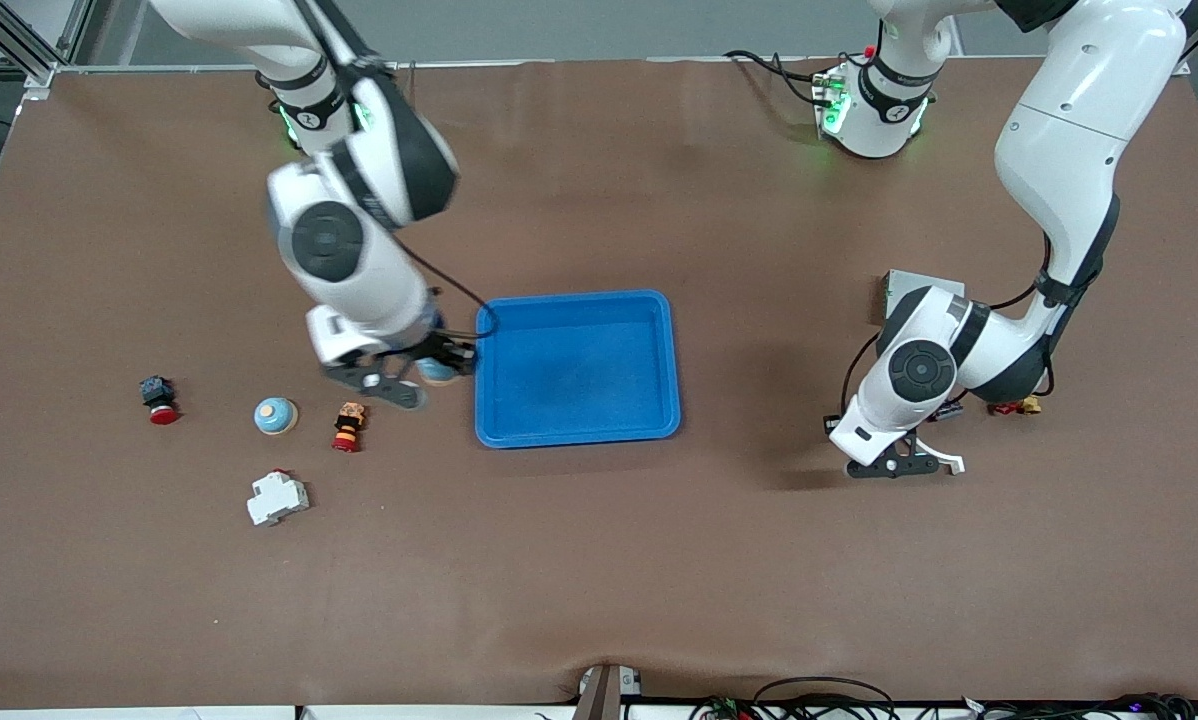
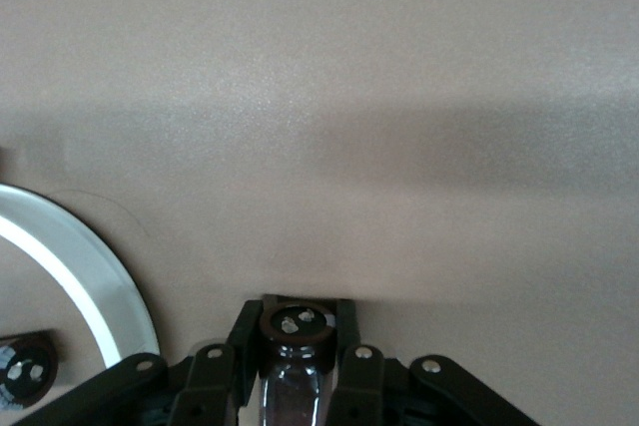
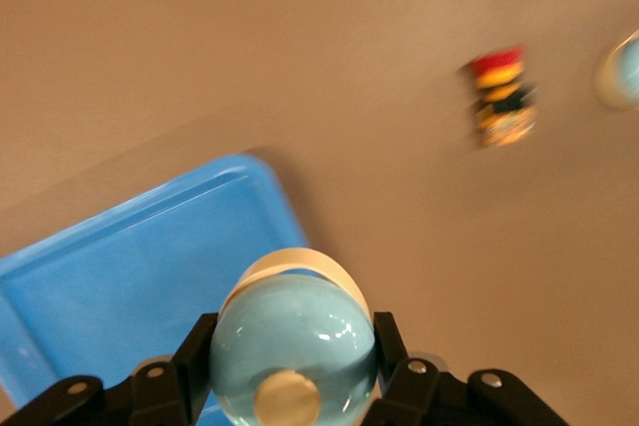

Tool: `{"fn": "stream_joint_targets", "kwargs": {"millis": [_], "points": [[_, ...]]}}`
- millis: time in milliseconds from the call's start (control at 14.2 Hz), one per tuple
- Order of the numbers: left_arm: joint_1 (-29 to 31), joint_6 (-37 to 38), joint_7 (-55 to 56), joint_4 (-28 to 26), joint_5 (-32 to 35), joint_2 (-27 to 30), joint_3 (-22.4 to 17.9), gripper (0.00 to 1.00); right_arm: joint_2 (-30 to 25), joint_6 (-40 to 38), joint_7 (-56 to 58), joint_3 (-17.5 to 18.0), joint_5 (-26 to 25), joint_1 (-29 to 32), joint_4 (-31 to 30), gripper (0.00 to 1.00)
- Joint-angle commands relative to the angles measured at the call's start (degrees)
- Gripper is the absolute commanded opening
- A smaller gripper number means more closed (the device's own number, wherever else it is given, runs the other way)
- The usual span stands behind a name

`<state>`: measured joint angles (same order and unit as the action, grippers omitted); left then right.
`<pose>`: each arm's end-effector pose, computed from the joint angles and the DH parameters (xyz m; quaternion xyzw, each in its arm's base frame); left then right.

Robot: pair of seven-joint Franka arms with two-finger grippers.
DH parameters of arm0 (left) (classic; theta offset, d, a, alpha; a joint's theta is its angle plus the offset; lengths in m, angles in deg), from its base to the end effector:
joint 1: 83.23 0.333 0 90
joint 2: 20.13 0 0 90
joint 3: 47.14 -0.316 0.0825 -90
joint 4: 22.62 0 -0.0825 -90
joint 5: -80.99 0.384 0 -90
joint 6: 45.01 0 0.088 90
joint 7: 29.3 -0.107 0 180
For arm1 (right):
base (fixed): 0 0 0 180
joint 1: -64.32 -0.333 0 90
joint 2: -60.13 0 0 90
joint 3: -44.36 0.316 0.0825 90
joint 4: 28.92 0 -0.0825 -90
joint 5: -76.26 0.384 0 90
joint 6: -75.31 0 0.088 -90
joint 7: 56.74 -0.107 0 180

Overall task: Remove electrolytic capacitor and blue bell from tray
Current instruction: 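Place the capacitor by the white arc while the right gripper carries the bell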

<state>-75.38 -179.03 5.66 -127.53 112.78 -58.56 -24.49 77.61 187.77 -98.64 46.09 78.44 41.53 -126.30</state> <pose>0.6191 -0.1418 0.1790 -0.9971 -0.0056 0.0061 0.0759 0.5821 0.2665 0.4126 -0.9868 0.1592 0.0295 0.0069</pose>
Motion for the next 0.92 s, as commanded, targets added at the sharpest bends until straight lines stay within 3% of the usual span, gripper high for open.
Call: {"fn": "stream_joint_targets", "kwargs": {"millis": [0,353,846], "points": [[1.6,-1.0,-3.2,-2.0,2.0,0.3,-0.4,0.00,-3.2,-2.3,14.7,1.2,-0.4,8.7,-2.4,0.00],[1.7,-1.0,-3.3,-1.5,2.0,0.3,-0.8,0.00,-0.8,-1.5,37.3,1.2,-1.1,19.3,-0.7,0.00],[2.6,-0.7,-3.8,-1.3,2.0,0.6,-0.8,0.02,12.4,0.7,59.9,1.2,-1.2,31.0,6.7,0.00]]}}
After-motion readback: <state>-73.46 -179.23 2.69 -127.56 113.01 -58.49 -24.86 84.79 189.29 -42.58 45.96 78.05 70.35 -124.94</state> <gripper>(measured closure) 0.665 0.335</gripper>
